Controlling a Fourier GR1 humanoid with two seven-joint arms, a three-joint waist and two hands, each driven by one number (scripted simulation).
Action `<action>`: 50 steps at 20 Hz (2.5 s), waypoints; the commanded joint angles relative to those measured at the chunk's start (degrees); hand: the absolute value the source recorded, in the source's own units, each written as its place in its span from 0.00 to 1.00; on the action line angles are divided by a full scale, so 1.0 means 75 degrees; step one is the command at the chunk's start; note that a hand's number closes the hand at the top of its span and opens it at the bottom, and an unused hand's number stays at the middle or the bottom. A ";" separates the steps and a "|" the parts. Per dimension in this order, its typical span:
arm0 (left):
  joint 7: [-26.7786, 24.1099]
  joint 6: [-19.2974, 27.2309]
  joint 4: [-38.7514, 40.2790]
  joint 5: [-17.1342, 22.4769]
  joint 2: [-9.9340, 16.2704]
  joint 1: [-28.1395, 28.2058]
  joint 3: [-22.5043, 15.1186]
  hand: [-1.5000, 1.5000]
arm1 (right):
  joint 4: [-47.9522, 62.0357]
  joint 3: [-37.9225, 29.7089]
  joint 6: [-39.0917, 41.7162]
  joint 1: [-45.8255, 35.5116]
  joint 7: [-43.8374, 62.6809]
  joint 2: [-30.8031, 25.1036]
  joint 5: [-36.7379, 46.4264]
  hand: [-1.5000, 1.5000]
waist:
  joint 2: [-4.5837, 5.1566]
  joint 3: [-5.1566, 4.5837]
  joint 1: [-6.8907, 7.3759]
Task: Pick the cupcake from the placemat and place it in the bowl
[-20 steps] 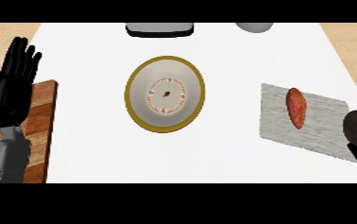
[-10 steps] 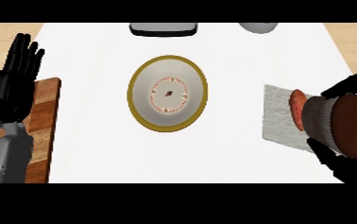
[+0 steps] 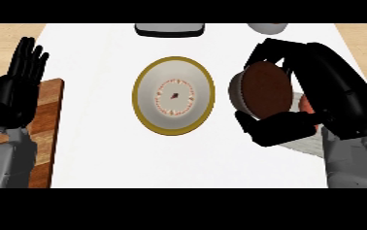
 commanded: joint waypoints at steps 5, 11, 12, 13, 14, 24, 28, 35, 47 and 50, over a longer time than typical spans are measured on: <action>-0.0074 0.0015 -0.0131 -0.0015 0.0070 0.0078 0.0122 0.50 | 0.2516 0.0565 -0.0772 -0.0903 -0.0528 0.0832 0.0653 1.00 | 0.0012 0.0009 -0.0010; 0.0243 -0.0033 0.0059 0.0080 0.0088 -0.0268 0.0092 0.50 | 0.4142 0.1794 -0.2469 -0.0869 -0.0739 0.1208 0.1180 1.00 | 0.0010 0.0009 -0.0035; -0.0088 0.0023 0.0260 -0.0053 0.0003 -0.0205 0.0068 0.50 | 0.4594 0.1496 -0.2221 -0.1585 -0.0565 0.1210 0.1211 1.00 | 0.0012 0.0008 -0.0032; 0.0162 -0.0237 0.0020 0.0192 0.0211 -0.0047 0.0193 0.50 | 0.4891 0.2438 -0.3126 -0.1178 -0.0425 0.1212 0.1638 1.00 | 0.0020 0.0007 0.0064; -0.0276 -0.0082 0.0554 -0.0063 0.0031 -0.0351 0.0051 0.50 | 0.5493 0.2008 -0.3103 -0.1683 -0.0520 0.1213 0.1622 1.00 | 0.0039 0.0005 0.0012; 0.0424 -0.0135 0.0002 0.0117 0.0145 -0.0459 0.0027 0.50 | 0.8151 0.2158 -0.6058 -0.1361 -0.1666 0.1217 -0.0224 0.00 | 0.0066 0.0017 0.0146; -0.0149 -0.0089 0.0221 -0.0050 -0.0118 -0.0320 -0.0113 0.50 | 0.8385 0.2131 -0.7062 -0.1428 -0.2901 0.1217 -0.1416 0.00 | 0.0106 0.0019 0.0236; -0.0060 -0.0145 0.0235 0.0134 0.0074 -0.0159 0.0205 0.50 | 0.8259 0.1007 -0.8697 -0.1441 -0.4118 0.1101 -0.1404 0.00 | 0.0039 0.0014 -0.0017; -0.0034 0.0084 -0.0383 -0.0065 -0.0140 0.0411 0.0086 0.50 | 0.5988 -0.0648 -0.7506 0.0728 -0.5020 -0.0611 -0.3132 0.00 | -0.0028 0.0013 -0.0163; -0.0107 -0.0241 -0.0207 0.0092 0.0207 0.0277 0.0305 0.50 | 0.6129 -0.1139 -0.7035 0.1430 -0.6055 -0.0729 -0.3737 0.00 | -0.0008 0.0013 -0.0131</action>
